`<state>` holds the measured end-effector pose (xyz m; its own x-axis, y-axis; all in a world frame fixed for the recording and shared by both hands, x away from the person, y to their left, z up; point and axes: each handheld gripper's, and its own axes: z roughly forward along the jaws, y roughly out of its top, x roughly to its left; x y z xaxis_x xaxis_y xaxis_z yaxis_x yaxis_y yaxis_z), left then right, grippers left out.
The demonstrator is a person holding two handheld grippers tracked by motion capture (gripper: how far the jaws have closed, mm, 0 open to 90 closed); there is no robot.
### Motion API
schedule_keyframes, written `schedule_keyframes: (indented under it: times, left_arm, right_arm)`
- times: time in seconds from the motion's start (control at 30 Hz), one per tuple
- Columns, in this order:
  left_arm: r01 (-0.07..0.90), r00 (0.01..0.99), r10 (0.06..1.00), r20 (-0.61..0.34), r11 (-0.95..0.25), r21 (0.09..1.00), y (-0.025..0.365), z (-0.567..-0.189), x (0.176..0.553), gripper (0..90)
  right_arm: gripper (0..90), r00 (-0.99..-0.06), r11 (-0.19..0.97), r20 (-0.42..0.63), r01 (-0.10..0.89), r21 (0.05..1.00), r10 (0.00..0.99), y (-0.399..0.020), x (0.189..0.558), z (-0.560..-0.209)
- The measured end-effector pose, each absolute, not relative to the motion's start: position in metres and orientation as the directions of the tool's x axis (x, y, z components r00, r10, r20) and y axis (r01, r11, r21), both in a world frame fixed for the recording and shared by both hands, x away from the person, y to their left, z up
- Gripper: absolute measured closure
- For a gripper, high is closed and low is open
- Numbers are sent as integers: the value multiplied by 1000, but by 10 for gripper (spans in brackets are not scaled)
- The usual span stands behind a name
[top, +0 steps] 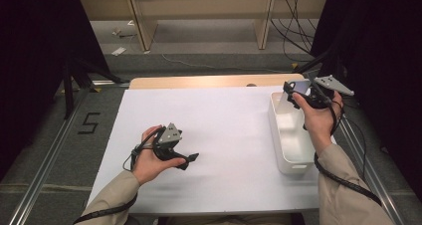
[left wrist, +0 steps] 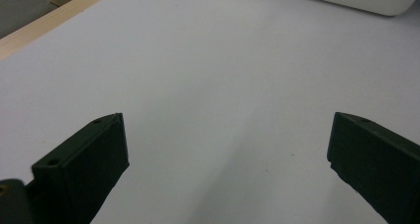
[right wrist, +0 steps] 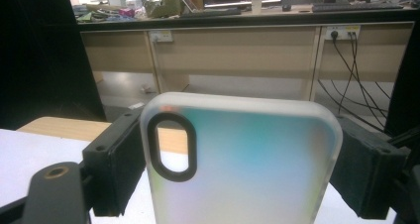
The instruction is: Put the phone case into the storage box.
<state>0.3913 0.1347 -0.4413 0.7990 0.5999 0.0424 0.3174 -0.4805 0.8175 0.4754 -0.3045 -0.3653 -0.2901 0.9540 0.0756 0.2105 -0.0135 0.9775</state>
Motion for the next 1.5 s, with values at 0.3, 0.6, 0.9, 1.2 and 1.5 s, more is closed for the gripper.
schedule_keyframes:
  times: [0.3,0.6,0.9,1.2,1.5]
  left_arm:
    - [317,799,600,43,-481,818,135,-441,391,17]
    - [317,800,599,43,-481,817,135,-441,391,19]
    - [316,800,598,42,-481,818,134,-441,391,23]
    - [315,800,598,42,-480,819,134,-441,391,24]
    - [315,800,598,43,-480,819,134,-441,391,25]
  right_arm:
    - [183,-287,-12,75,213,977,955,-305,477,-365]
    - [183,-290,-6,68,212,977,955,-303,479,-366]
    - [183,-289,-2,65,213,977,955,-302,481,-366]
    - [183,-289,2,62,215,977,955,-301,482,-367]
    - [183,-287,3,61,215,977,956,-301,484,-368]
